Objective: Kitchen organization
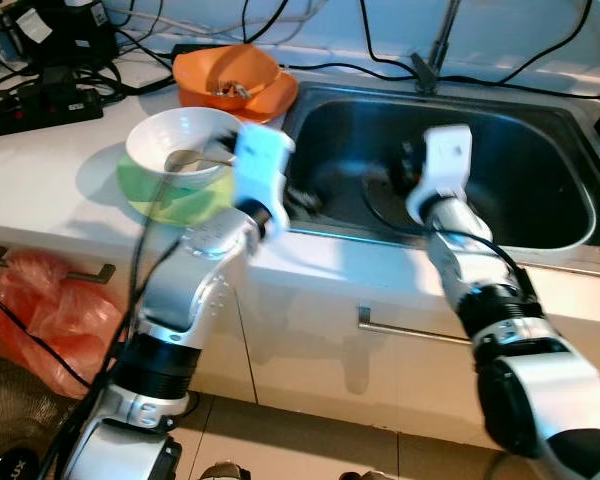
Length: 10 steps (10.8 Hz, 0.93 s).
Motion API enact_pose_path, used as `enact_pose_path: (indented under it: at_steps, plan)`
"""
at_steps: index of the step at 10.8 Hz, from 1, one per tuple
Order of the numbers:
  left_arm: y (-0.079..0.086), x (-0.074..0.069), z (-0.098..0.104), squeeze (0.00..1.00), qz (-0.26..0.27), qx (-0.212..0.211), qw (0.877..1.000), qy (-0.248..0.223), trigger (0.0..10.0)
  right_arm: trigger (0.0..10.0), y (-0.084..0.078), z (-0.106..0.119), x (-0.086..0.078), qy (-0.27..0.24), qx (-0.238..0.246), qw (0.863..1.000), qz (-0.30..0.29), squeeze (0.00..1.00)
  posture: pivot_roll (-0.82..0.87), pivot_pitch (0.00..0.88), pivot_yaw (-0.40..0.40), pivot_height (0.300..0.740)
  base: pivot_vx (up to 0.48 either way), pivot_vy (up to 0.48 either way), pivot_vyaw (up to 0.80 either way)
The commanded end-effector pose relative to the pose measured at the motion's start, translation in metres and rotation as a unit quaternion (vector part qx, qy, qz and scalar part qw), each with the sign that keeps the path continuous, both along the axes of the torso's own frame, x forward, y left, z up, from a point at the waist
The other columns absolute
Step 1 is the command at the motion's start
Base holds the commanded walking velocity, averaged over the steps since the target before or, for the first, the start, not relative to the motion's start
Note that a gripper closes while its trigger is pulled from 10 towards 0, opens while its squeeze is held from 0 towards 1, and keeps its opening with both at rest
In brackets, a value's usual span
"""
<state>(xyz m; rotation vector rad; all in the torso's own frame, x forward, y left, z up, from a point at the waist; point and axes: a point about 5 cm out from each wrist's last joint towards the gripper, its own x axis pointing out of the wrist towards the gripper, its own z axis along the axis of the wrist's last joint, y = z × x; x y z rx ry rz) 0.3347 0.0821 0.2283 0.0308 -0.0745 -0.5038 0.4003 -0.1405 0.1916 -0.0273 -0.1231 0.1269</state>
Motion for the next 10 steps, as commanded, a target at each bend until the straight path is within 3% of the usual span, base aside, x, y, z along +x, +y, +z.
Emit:
enact_pose_path:
  at_steps: [1, 4, 5, 6, 7, 8, 10]
  plan:
    - [0.002, -0.004, 0.005, 1.0, 0.0, 0.011, 1.0, -0.027, 10.0, 10.0, 0.0, 0.008, 0.0, -0.012, 0.019, 1.0, 0.002, 1.0, 0.12, 0.076, 0.008, 0.74, 0.0, 0.0, 0.0]
    - [0.008, -0.01, 0.001, 1.0, -0.005, 0.074, 0.995, -0.073, 10.0, 10.0, 0.003, 0.005, -0.003, -0.009, 0.031, 0.999, 0.012, 1.0, 0.12, 0.07, 0.006, 0.74, 0.0, 0.0, 0.0]
    - [0.007, -0.01, 0.001, 0.95, -0.01, 0.08, 0.994, -0.077, 10.0, 10.0, 0.004, 0.005, -0.004, -0.009, 0.032, 0.999, 0.015, 0.79, 0.12, 0.071, 0.004, 0.74, 0.0, 0.0, 0.0]
    - [0.005, -0.012, 0.001, 0.0, -0.021, 0.085, 0.992, -0.088, 10.0, 10.0, 0.006, 0.006, -0.004, -0.009, 0.033, 0.999, 0.019, 0.17, 0.13, 0.071, 0.003, 0.74, 0.0, 0.0, 0.0]
    - [0.004, -0.013, 0.002, 0.0, -0.025, 0.084, 0.992, -0.094, 10.0, 10.0, 0.006, 0.007, -0.005, -0.01, 0.035, 0.999, 0.02, 0.17, 0.13, 0.071, 0.003, 0.74, 0.0, 0.0, 0.0]
    - [0.005, -0.015, 0.012, 0.0, -0.026, 0.085, 0.988, -0.126, 10.0, 10.0, 0.007, 0.008, -0.005, -0.01, 0.039, 0.999, 0.022, 0.0, 0.12, 0.076, 0.005, 0.74, 0.0, 0.0, 0.0]
    - [0.021, -0.021, 0.041, 0.0, 0.001, 0.136, 0.967, -0.215, 10.0, 10.0, 0.006, 0.006, -0.006, -0.009, 0.042, 0.999, 0.022, 0.0, 0.13, 0.078, 0.003, 0.74, 0.0, 0.0, 0.0]
